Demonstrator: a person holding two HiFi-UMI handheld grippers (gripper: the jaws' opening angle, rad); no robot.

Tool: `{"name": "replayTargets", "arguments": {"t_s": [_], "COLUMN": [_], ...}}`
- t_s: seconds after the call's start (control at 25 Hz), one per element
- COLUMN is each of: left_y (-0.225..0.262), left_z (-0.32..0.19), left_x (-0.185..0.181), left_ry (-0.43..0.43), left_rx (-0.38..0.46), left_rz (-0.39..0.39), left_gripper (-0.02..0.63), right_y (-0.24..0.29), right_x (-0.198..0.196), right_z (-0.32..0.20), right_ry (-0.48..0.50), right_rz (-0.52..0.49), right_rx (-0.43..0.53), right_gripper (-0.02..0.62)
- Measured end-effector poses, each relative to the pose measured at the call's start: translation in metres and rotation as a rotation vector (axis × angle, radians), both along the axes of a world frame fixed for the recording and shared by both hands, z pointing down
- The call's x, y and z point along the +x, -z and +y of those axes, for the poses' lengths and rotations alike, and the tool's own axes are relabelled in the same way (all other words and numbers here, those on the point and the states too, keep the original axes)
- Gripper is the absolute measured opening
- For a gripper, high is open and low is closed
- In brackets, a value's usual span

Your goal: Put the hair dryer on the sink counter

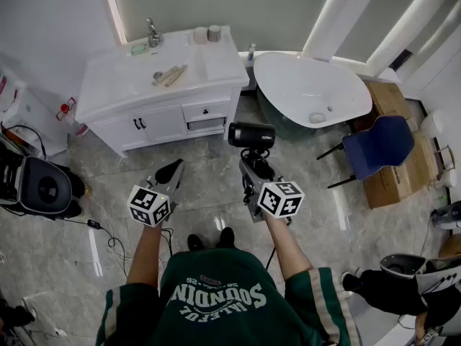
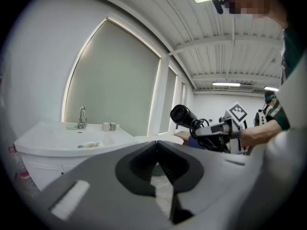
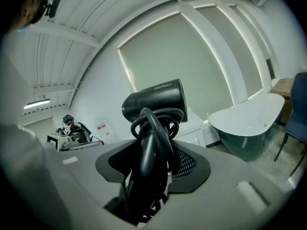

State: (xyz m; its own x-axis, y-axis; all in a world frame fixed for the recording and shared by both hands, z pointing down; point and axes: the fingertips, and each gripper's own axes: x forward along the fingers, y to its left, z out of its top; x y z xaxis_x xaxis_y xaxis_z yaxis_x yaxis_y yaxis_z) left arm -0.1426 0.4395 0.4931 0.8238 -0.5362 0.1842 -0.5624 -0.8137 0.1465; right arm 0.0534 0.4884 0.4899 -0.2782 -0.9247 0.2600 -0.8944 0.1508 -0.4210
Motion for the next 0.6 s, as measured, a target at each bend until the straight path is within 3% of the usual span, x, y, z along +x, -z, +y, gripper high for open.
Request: {"name": "replayTargets", "arguments": {"t_s": [0.6], "left_y": [-0.005], "left_z": [-0.001], "left_x": [0.022], "left_ry": [0.008], "left_rx": [-0.005], "left_rz": [-0.006], "left_gripper": [0.052], "right_y": [-0.005], "right_x": [0.021], "right_z": [-0.002], "right_ry": [0.031], "right_rz": [0.005], "right_rx": [-0.008], "right_gripper": [0.193]}}
